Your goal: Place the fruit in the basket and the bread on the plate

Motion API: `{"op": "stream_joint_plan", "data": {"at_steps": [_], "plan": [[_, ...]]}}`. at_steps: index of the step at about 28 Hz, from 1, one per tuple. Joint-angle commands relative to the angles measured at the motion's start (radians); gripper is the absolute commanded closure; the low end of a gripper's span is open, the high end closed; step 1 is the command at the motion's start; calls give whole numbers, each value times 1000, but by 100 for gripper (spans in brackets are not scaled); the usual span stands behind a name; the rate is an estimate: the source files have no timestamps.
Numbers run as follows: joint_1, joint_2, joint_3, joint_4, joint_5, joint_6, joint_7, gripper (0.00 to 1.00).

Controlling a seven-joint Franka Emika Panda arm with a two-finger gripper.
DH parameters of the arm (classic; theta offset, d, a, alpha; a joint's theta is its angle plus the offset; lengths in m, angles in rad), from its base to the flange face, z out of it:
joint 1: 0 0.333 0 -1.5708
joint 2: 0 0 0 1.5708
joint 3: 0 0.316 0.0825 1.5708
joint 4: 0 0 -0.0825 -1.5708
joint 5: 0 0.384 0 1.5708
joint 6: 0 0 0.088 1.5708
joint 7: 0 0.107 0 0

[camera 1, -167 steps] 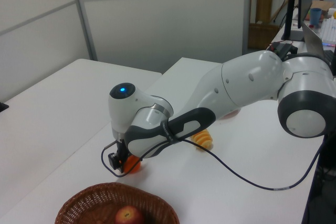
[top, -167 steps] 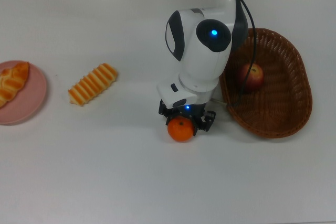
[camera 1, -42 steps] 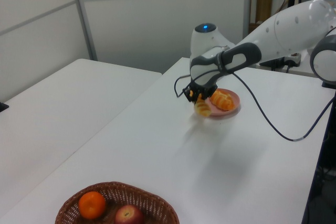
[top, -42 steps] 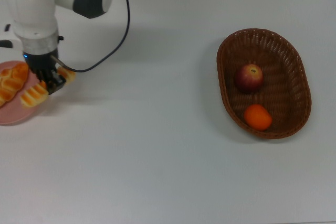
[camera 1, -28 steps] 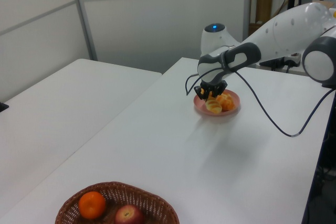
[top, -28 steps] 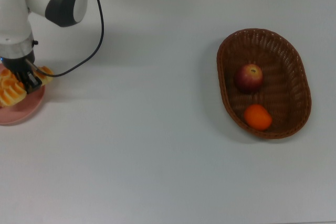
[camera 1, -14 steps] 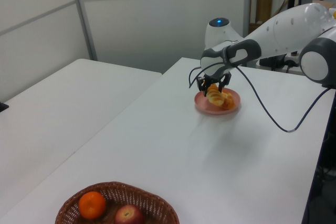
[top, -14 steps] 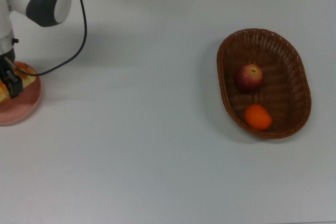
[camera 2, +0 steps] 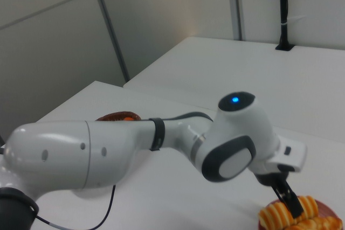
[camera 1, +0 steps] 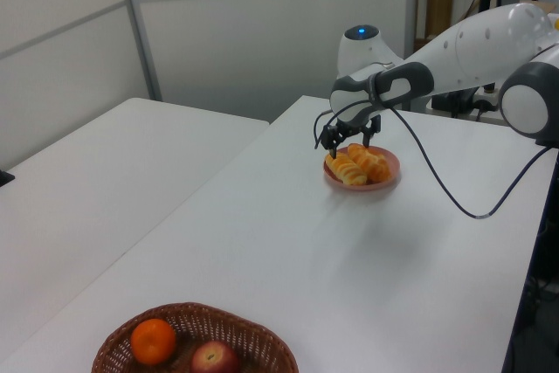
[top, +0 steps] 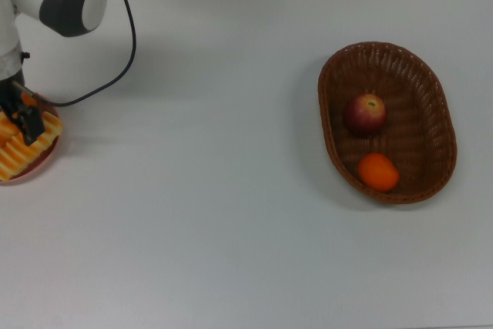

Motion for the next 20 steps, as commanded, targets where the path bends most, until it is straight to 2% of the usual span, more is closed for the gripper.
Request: {"op": "stream_joint_plan", "data": {"at_steps": [1, 5, 6, 11, 13, 16, 20], "plan": [[79, -156, 3, -9, 23, -230, -54, 0], [150, -253, 3, -7, 32, -408, -112, 0], [187, -294, 3, -7, 32, -486, -112, 0], [267, -379, 13, -7, 32, -648, -121, 0], [274, -399, 43, -7, 30, -683, -124, 0], [267, -435, 127, -9, 24, -720, -130, 0], [271, -462, 164, -9, 24, -761, -132, 0]]}}
